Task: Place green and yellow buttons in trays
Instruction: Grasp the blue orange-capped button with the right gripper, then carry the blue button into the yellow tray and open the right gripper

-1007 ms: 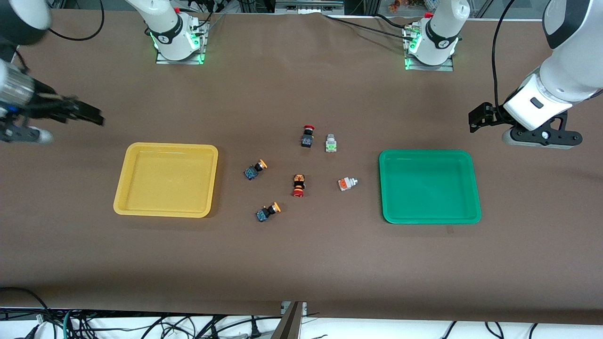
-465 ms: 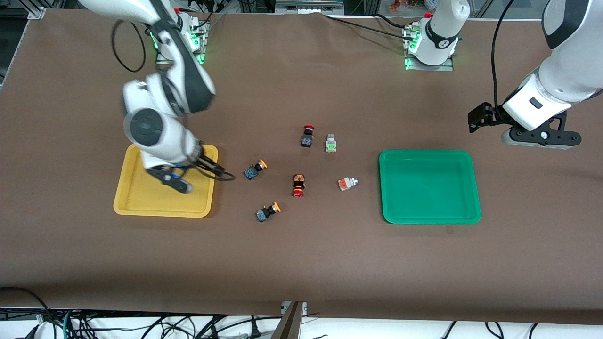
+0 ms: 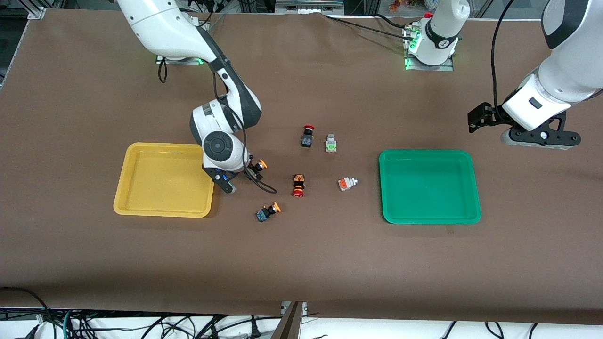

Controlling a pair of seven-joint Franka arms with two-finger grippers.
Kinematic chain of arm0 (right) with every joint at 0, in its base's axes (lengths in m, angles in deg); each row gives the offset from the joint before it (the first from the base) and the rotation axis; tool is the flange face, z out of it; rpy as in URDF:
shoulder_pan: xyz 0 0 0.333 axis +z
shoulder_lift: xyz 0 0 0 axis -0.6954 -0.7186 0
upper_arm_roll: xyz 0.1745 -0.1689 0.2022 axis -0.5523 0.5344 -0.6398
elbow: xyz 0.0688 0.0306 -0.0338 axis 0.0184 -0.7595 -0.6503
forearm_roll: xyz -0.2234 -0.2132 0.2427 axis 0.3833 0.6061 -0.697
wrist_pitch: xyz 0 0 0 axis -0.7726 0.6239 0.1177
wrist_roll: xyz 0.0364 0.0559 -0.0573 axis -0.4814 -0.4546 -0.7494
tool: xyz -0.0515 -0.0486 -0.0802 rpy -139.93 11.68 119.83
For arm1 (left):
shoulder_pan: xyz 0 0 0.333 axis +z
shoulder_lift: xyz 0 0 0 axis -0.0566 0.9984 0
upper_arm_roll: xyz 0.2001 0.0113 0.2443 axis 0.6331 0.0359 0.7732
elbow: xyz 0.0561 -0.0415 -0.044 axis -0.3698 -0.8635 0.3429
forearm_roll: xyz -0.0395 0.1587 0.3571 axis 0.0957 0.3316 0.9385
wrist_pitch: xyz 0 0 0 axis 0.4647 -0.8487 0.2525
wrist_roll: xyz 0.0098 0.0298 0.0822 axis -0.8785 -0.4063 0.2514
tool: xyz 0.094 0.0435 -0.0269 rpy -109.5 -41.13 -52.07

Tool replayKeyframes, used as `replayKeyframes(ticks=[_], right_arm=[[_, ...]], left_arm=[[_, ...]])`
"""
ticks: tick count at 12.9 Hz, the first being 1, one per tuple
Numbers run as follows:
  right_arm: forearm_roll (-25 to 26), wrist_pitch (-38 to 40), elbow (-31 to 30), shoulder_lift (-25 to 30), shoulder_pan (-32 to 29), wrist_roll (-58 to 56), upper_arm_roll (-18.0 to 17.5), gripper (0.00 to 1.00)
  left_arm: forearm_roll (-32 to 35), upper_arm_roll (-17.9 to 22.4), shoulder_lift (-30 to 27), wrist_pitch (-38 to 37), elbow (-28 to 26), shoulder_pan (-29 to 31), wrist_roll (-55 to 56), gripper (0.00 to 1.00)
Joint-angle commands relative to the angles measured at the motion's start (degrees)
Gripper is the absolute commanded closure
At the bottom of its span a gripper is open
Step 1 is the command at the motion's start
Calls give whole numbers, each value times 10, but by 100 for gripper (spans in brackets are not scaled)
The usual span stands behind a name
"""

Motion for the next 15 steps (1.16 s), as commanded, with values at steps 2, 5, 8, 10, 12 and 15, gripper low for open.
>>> replayKeyframes(ticks=[2, 5, 8, 10, 12, 15], right_arm=[[-7, -18, 12, -16, 11, 34, 7, 0], [-2, -30, 12, -21, 14, 38, 8, 68], [55, -31, 12, -25, 32, 41, 16, 100], [62, -26, 20, -23, 30, 55, 20, 100], [64, 26, 47, -11, 30, 43, 45, 100], [55, 187, 153, -10, 2, -47, 72, 100]], left_arm=[[-13, -1, 4, -10, 14, -1, 4, 0], [-13, -2, 4, -10, 13, -2, 4, 0], [-13, -2, 6, -10, 14, -2, 4, 0], [-13, -2, 6, -10, 14, -3, 4, 0], [-13, -2, 6, -10, 13, -3, 2, 0], [-8, -24, 47, -10, 13, -17, -3, 0]])
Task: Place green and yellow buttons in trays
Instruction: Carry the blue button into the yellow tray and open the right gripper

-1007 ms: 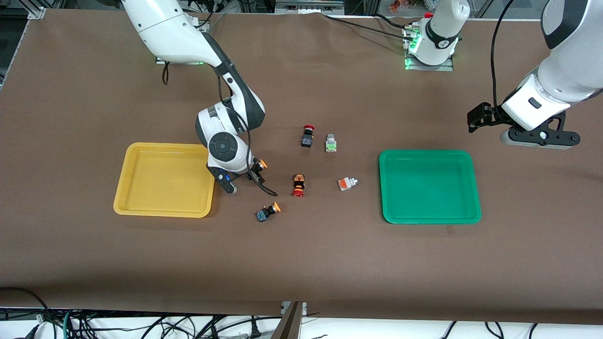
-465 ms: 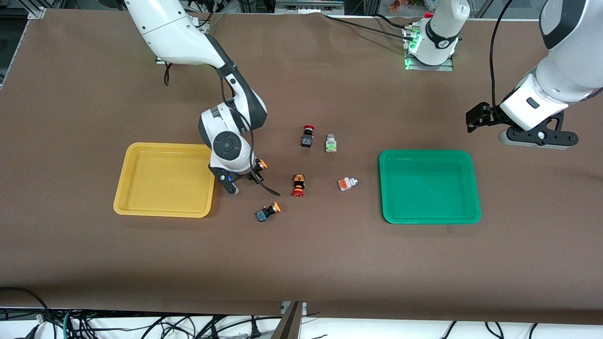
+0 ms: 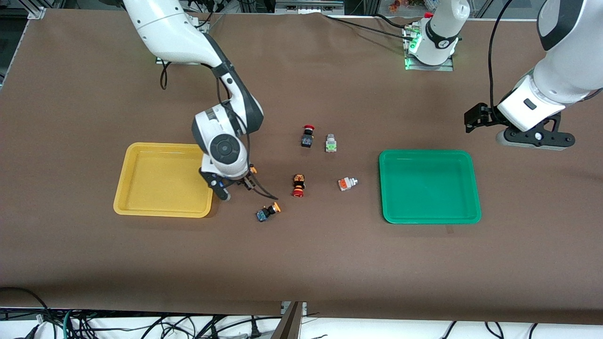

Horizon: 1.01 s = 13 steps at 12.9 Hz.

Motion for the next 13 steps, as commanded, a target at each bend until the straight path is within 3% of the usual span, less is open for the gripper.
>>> replayKeyframes(ticks=[1, 4, 10, 12, 13], right_arm=[[-2, 130, 75, 1, -40, -89, 8, 100], [5, 191, 60, 11, -86, -223, 31, 100], [3, 151, -47, 13, -102, -464, 113, 100], [2, 109, -76, 10, -104, -477, 116, 100], [-1, 112, -72, 8, -104, -477, 116, 75]], left_arm=[[-5, -23, 56, -11, 14, -17, -1, 0], [-10, -32, 115, 13, 14, -53, 10, 0], [-1, -32, 245, 266, 12, -168, 363, 0], [0, -32, 306, 371, 10, -182, 379, 0], [0, -28, 330, 418, 10, -198, 379, 0]])
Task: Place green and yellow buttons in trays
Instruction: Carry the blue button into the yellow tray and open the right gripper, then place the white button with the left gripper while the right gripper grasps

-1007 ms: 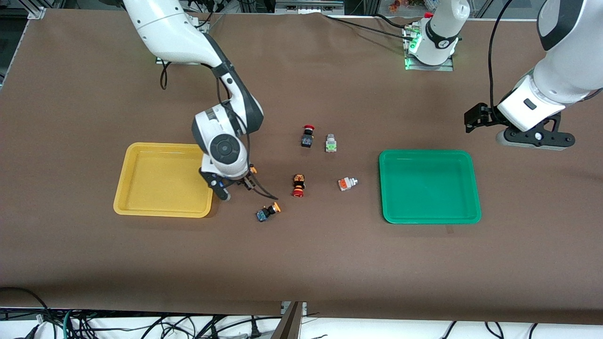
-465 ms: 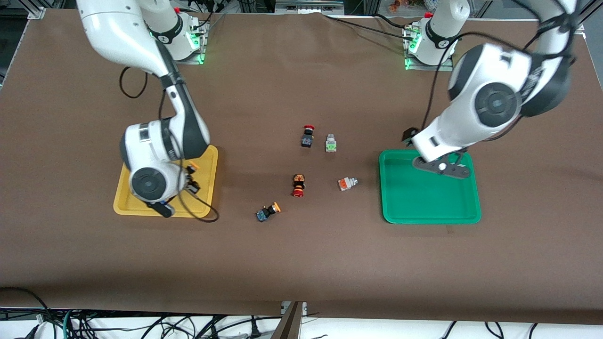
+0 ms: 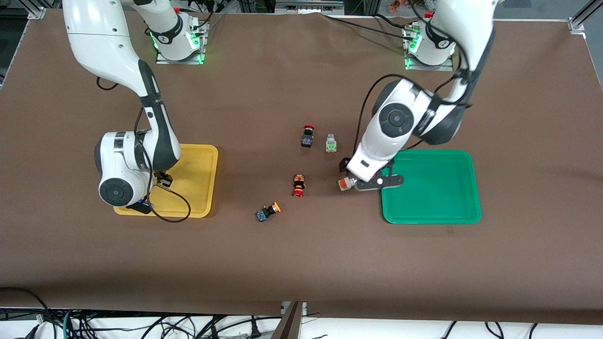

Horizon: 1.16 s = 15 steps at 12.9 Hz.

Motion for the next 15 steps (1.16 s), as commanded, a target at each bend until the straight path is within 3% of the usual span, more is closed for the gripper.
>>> replayKeyframes(ticks=[1, 4, 8, 10, 12, 14, 15], right_arm=[[-3, -13, -13, 9, 7, -5, 3, 1], [-8, 12, 38, 10, 13, 14, -1, 0], [-122, 35, 130, 1, 28, 148, -3, 0], [-167, 5, 158, -13, 50, 238, -9, 0], [-191, -68, 158, -26, 60, 324, -46, 0], [-194, -196, 158, -61, 61, 396, -98, 0], [-194, -260, 158, -79, 62, 417, -118, 0]], left_arm=[[8, 12, 64, 89, 14, -21, 15, 0], [25, 12, 81, 95, 7, -24, 19, 0], [58, 12, 94, 97, 6, -28, 70, 0], [58, 12, 103, 98, 6, -29, 71, 0], [58, 11, 108, 98, 6, -29, 72, 0], [58, 11, 108, 98, 6, -29, 72, 54], [58, 11, 108, 98, 6, -29, 72, 73]])
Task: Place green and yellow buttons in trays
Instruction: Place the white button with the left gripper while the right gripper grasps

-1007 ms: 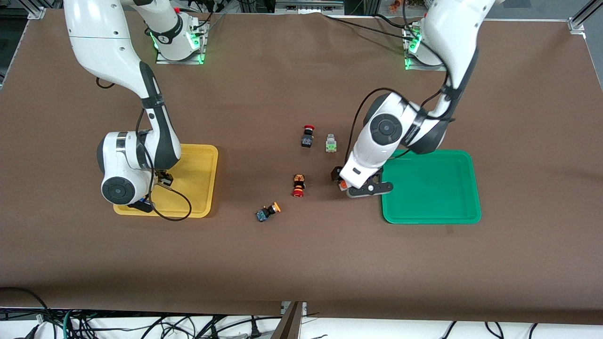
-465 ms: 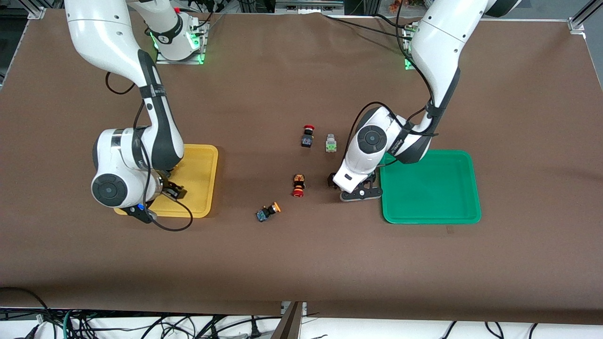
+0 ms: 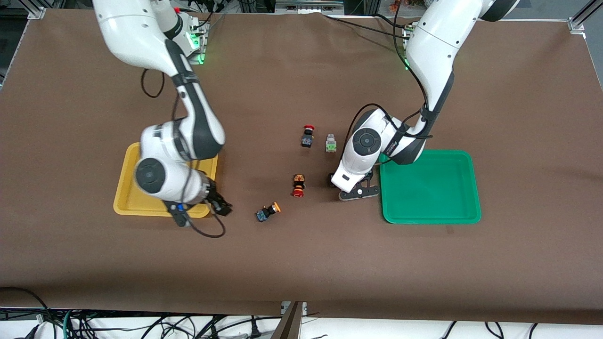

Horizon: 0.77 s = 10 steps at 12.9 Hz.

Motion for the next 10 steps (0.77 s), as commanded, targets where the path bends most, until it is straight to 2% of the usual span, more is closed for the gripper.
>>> replayKeyframes(ticks=[1, 3, 5, 7, 10], right_arm=[[-11, -122, 17, -58, -2, 55, -42, 0], [-7, -149, 17, -82, 15, 59, -43, 0], [-8, -179, 17, -96, 19, 59, -43, 0], [-8, -197, 17, -99, 22, 84, -43, 0], [-8, -201, 20, -99, 22, 88, -43, 0]], left_arm=[[13, 7, -3, -3, 6, -6, 7, 83], [13, 8, -39, -48, 11, 2, 6, 84], [14, 16, -72, -162, 47, 18, -29, 84], [14, 17, -83, -273, 68, 54, -133, 84], [15, 16, -80, -301, 38, 119, -256, 83]])
